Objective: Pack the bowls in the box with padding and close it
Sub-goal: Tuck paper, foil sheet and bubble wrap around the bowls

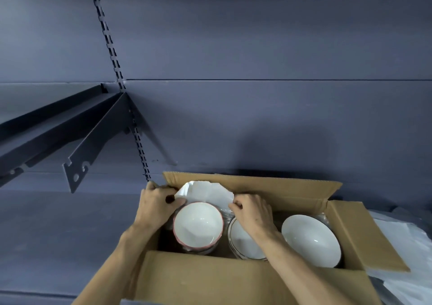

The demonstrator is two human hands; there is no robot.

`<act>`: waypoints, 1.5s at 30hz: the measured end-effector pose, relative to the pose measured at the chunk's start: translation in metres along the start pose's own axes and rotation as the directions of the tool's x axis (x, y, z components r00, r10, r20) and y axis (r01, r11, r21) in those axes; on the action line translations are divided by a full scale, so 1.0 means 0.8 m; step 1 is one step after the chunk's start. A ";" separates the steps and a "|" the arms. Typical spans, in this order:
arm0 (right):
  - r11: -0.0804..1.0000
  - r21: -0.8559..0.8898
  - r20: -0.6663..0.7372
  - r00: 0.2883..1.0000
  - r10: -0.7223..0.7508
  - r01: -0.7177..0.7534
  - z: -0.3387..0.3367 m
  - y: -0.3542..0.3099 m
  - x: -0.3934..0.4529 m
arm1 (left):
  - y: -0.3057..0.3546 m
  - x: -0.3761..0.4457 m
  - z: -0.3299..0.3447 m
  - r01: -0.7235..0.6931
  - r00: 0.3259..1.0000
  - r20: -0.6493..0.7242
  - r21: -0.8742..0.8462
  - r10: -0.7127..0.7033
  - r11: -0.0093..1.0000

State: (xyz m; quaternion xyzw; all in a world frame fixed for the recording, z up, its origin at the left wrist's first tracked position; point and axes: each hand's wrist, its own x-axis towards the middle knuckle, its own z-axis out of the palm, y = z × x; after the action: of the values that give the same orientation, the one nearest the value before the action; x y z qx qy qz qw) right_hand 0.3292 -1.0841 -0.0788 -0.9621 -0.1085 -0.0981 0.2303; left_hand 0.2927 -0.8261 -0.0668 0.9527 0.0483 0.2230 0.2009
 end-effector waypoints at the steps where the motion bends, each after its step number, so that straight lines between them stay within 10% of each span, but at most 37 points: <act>1: 1.000 0.003 -0.004 1.000 -0.004 0.004 0.001 0.000 0.001 | -0.001 0.001 0.001 0.013 1.000 0.019 0.004 -0.013 1.000; 19: 0.994 -0.013 0.119 0.987 -0.108 0.110 0.012 -0.004 0.005 | -0.005 0.005 0.014 0.082 0.978 0.163 0.289 -0.134 0.954; 31: 0.995 0.039 -0.200 0.976 -0.086 0.096 0.010 -0.006 0.002 | 0.001 -0.002 0.003 0.114 0.993 -0.025 0.010 -0.114 0.993; 45: 0.996 0.006 -0.107 0.990 -0.088 0.090 0.012 -0.003 0.006 | -0.005 0.003 0.006 0.178 0.984 0.035 -0.064 -0.176 0.982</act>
State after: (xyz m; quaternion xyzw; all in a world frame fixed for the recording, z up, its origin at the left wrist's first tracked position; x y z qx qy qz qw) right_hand 0.3347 -1.0768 -0.0849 -0.9484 -0.1393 -0.1590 0.2362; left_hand 0.2968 -0.8241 -0.0712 0.9406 0.1222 0.1918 0.2522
